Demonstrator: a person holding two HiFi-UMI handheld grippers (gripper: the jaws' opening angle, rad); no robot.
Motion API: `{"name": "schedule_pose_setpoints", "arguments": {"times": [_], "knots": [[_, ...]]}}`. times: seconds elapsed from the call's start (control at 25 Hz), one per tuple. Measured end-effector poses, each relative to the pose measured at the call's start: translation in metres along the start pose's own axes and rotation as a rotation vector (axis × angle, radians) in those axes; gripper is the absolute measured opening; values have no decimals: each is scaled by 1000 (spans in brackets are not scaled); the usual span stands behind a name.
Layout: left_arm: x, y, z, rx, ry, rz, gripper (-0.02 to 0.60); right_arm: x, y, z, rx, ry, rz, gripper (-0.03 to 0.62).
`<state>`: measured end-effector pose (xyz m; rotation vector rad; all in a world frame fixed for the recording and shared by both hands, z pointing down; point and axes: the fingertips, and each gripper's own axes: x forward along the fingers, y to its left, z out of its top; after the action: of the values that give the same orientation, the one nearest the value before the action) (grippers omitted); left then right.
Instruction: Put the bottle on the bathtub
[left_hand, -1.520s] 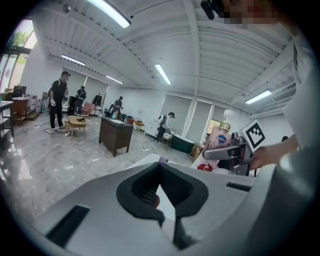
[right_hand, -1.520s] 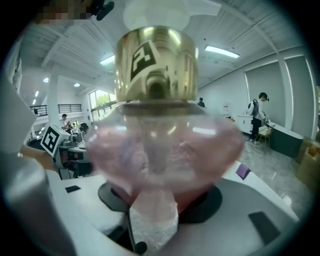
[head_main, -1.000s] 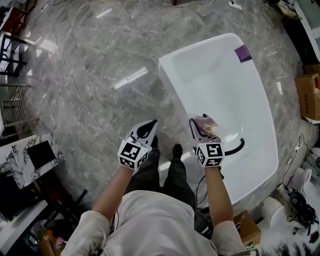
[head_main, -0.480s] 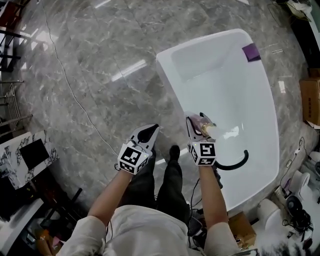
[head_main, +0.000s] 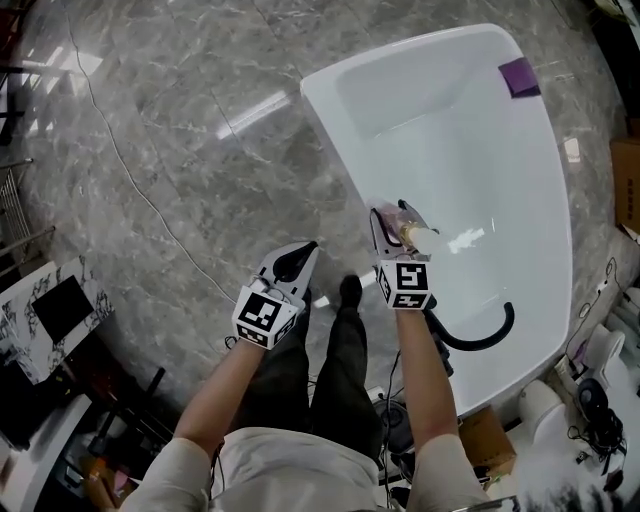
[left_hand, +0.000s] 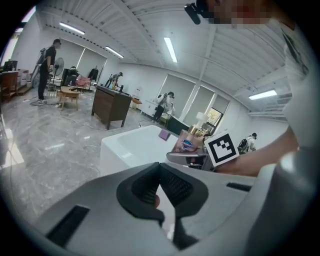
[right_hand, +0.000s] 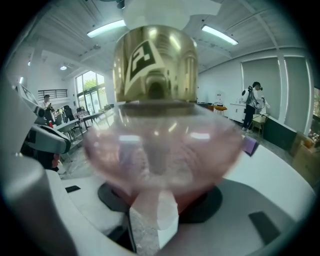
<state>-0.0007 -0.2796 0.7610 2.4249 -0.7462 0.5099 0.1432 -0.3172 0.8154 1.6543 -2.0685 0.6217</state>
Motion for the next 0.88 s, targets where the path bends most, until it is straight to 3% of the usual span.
{"name": "schedule_pose_setpoints", "arguments": {"times": [0.4, 0.88], "knots": [[24, 26, -25, -5, 3, 22, 8, 41, -14, -34, -20, 14, -23, 242], [36, 51, -49, -2, 24, 41, 8, 63, -12, -41, -84, -17, -12, 247]]}}
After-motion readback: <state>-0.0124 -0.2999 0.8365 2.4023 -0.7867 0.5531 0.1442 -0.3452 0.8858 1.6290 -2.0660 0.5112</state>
